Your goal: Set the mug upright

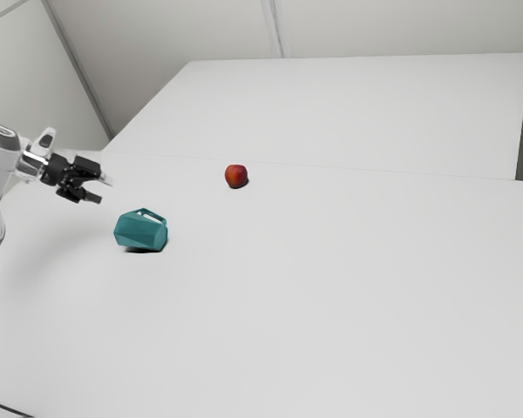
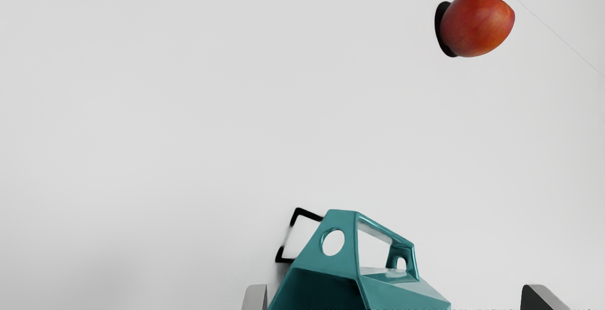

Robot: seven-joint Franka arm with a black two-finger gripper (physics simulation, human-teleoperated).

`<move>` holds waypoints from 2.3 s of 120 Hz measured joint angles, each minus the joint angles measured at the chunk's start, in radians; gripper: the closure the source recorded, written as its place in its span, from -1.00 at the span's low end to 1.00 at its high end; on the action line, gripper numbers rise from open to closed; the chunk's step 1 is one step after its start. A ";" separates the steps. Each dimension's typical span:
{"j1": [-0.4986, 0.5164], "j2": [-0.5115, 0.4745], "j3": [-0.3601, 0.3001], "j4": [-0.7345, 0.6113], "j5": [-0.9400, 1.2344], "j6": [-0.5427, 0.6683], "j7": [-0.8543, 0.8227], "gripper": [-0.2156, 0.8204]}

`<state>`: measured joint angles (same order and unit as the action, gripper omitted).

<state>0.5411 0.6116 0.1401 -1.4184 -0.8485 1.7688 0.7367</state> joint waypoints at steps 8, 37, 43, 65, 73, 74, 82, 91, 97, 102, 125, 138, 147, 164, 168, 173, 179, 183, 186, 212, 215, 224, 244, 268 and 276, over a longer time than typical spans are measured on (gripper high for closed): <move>0.004 0.008 0.000 -0.016 -0.015 -0.022 0.016 -0.54; 0.019 0.020 0.001 -0.024 -0.031 -0.150 -0.001 -0.54; 0.025 0.026 0.001 -0.024 -0.031 -0.176 -0.010 -0.54; 0.028 0.039 0.000 -0.032 -0.029 -0.238 -0.039 -0.54; 0.028 0.044 0.000 -0.032 -0.030 -0.251 -0.048 -0.54; 0.028 0.044 0.000 -0.031 -0.031 -0.252 -0.049 -0.54; 0.025 0.048 0.000 -0.025 -0.033 -0.261 -0.056 -0.54; 0.022 0.054 -0.001 -0.021 -0.035 -0.265 -0.064 -0.54; 0.021 0.060 -0.002 -0.017 -0.035 -0.267 -0.068 -0.54; 0.020 0.069 -0.005 -0.010 -0.036 -0.267 -0.072 -0.54; 0.018 0.095 -0.014 0.008 -0.037 -0.268 -0.084 -0.54; 0.018 0.098 -0.015 0.001 -0.061 -0.261 -0.080 -0.54; 0.018 0.100 -0.016 -0.005 -0.088 -0.248 -0.070 -0.54; 0.017 0.109 -0.017 -0.021 -0.137 -0.234 -0.044 -0.54; 0.017 0.109 -0.018 -0.025 -0.147 -0.231 -0.037 -0.54; 0.017 0.110 -0.021 -0.028 -0.157 -0.229 -0.029 -0.54; 0.017 0.110 -0.024 -0.035 -0.168 -0.226 -0.019 -0.54; 0.017 0.111 -0.025 -0.042 -0.178 -0.225 -0.013 -0.54; 0.017 0.111 -0.027 -0.045 -0.184 -0.224 -0.008 -0.54; 0.016 0.111 -0.036 -0.056 -0.208 -0.221 0.026 -0.07; 0.016 0.111 -0.037 -0.056 -0.209 -0.220 0.029 0.03; 0.016 0.110 -0.037 -0.055 -0.210 -0.220 0.038 0.32; 0.016 0.108 -0.037 -0.055 -0.211 -0.220 0.054 0.70; 0.016 0.104 -0.037 -0.055 -0.209 -0.217 0.069 0.84; 0.016 0.102 -0.038 -0.055 -0.208 -0.215 0.073 0.86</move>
<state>0.5576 0.7140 0.1025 -1.4729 -1.0562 1.5538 0.8096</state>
